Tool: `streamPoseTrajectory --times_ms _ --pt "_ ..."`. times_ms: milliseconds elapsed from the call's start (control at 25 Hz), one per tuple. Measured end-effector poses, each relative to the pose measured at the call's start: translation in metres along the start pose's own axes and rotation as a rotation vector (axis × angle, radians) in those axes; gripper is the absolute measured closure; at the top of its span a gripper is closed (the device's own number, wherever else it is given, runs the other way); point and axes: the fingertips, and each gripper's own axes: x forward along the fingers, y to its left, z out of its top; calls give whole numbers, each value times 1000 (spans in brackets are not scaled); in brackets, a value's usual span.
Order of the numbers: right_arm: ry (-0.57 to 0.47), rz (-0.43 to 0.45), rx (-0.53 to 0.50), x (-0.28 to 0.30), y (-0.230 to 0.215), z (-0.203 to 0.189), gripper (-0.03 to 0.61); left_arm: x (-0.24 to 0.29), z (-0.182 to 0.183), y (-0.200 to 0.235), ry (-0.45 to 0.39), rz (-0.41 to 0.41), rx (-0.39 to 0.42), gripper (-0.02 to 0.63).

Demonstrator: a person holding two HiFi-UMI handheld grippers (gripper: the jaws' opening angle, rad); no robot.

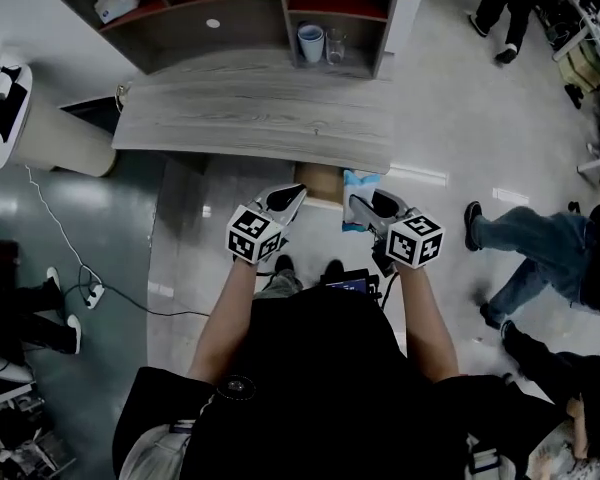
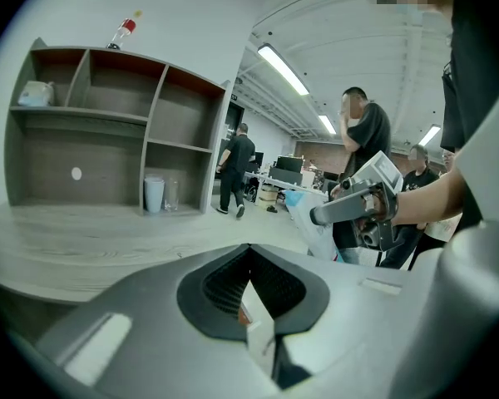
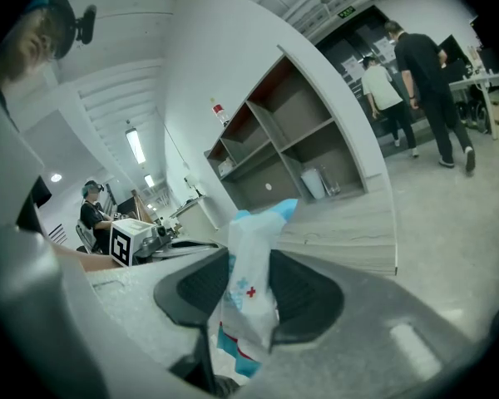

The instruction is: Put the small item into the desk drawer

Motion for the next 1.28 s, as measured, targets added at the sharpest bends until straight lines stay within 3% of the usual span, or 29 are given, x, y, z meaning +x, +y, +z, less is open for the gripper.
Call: streamPoseTrajectory --times_ms 520,1280 --pt "127 20 -92 20 -24 -18 423 0 -27 7 -3 66 -60 612" --pt "405 43 -375 123 -49 -76 423 16 -81 66 14 52 -152 612"
